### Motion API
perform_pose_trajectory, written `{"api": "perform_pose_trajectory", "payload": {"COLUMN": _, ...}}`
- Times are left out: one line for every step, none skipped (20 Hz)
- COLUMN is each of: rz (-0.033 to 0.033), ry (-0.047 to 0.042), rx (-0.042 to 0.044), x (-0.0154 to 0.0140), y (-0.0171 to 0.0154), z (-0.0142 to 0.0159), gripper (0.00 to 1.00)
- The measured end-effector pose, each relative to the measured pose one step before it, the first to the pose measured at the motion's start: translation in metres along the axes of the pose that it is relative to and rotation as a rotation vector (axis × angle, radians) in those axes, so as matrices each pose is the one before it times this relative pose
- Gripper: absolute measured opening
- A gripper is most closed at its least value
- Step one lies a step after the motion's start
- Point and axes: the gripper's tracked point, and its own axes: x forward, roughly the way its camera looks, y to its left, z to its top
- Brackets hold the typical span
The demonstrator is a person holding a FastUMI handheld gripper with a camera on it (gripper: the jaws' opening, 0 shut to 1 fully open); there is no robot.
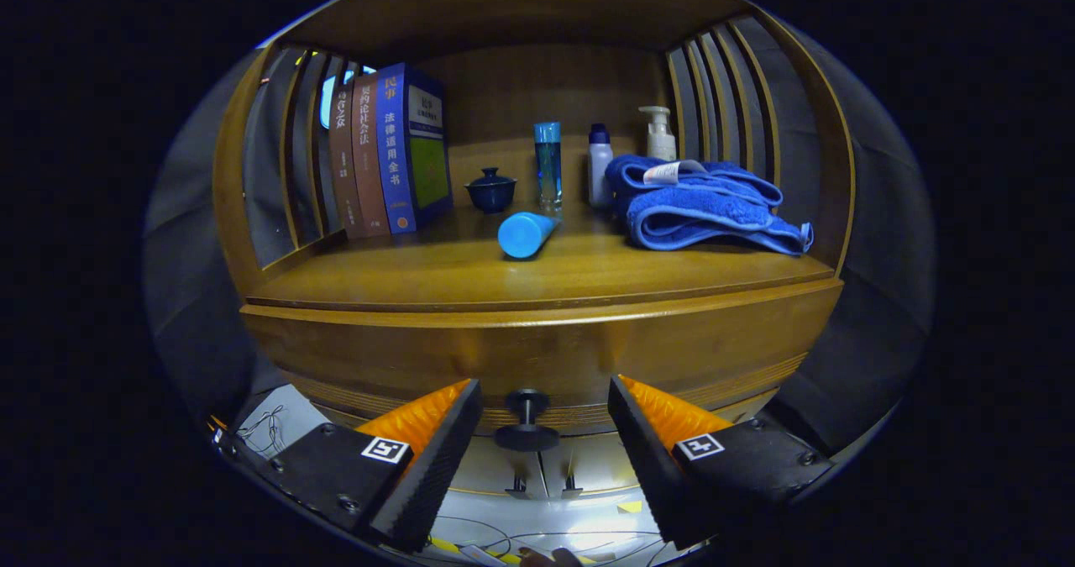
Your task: Pull open the drawer, take out the items inside it, and place them on the countertop above the cabinet.
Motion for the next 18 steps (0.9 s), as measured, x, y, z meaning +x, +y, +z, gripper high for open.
{"api": "perform_pose_trajectory", "payload": {"rz": 0.00033, "ry": -0.00993, "rx": -0.00144, "x": -0.00615, "y": 0.00112, "z": 0.0061, "gripper": 1.0}}
{"api": "perform_pose_trajectory", "payload": {"rz": 0.00217, "ry": -0.01557, "rx": 0.00148, "x": -0.00671, "y": 0.00016, "z": 0.00852, "gripper": 1.0}}
{"api": "perform_pose_trajectory", "payload": {"rz": 0.00171, "ry": -0.01886, "rx": 0.00247, "x": -0.00741, "y": 0.00006, "z": 0.00973, "gripper": 1.0}}
{"api": "perform_pose_trajectory", "payload": {"rz": 0.00193, "ry": -0.02469, "rx": 0.00292, "x": -0.01053, "y": -0.00068, "z": 0.01243, "gripper": 1.0}}
{"api": "perform_pose_trajectory", "payload": {"rz": 0.00516, "ry": -0.02962, "rx": 0.0023, "x": -0.01127, "y": 0.00036, "z": 0.01537, "gripper": 1.0}}
{"api": "perform_pose_trajectory", "payload": {"rz": 0.00609, "ry": -0.03549, "rx": 0.00294, "x": -0.00905, "y": 0.0016, "z": 0.01636, "gripper": 1.0}}
{"api": "perform_pose_trajectory", "payload": {"rz": 0.00331, "ry": -0.03719, "rx": 0.00323, "x": -0.01013, "y": 0.00064, "z": 0.01945, "gripper": 1.0}}
{"api": "perform_pose_trajectory", "payload": {"rz": 0.00342, "ry": -0.03655, "rx": 0.00246, "x": -0.01121, "y": -0.00019, "z": 0.0172, "gripper": 0.99}}
{"api": "perform_pose_trajectory", "payload": {"rz": 0.00178, "ry": -0.03286, "rx": 0.00071, "x": -0.01088, "y": -0.00087, "z": 0.01793, "gripper": 0.99}}
{"api": "perform_pose_trajectory", "payload": {"rz": 0.00278, "ry": -0.03243, "rx": -0.00101, "x": -0.01319, "y": 0.00032, "z": 0.01874, "gripper": 0.99}}
{"api": "perform_pose_trajectory", "payload": {"rz": -0.00032, "ry": -0.02512, "rx": -0.0042, "x": -0.01181, "y": -0.00066, "z": 0.01479, "gripper": 0.99}}
{"api": "perform_pose_trajectory", "payload": {"rz": -0.00676, "ry": -0.01663, "rx": -0.00892, "x": -0.01185, "y": -0.00181, "z": 0.01062, "gripper": 0.99}}
{"api": "perform_pose_trajectory", "payload": {"rz": -0.00669, "ry": -0.01893, "rx": -0.00903, "x": -0.01214, "y": -0.00173, "z": 0.01395, "gripper": 0.99}}
{"api": "perform_pose_trajectory", "payload": {"rz": -0.0032, "ry": -0.01081, "rx": -0.0086, "x": -0.00724, "y": -0.00024, "z": 0.00665, "gripper": 0.99}}
{"api": "perform_pose_trajectory", "payload": {"rz": 0.00145, "ry": -0.0131, "rx": -0.00948, "x": -0.00949, "y": -0.00032, "z": 0.00855, "gripper": 0.99}}
{"api": "perform_pose_trajectory", "payload": {"rz": 0.00299, "ry": -0.01203, "rx": -0.00823, "x": -0.00682, "y": 0.00229, "z": 0.00431, "gripper": 0.99}}
{"api": "perform_pose_trajectory", "payload": {"rz": 0.00474, "ry": -0.01167, "rx": -0.00665, "x": -0.00784, "y": 0.00219, "z": 0.00667, "gripper": 0.99}}
{"api": "perform_pose_trajectory", "payload": {"rz": 0.00145, "ry": -0.00986, "rx": -0.0037, "x": -0.0078, "y": 0.00017, "z": 0.00559, "gripper": 0.99}}
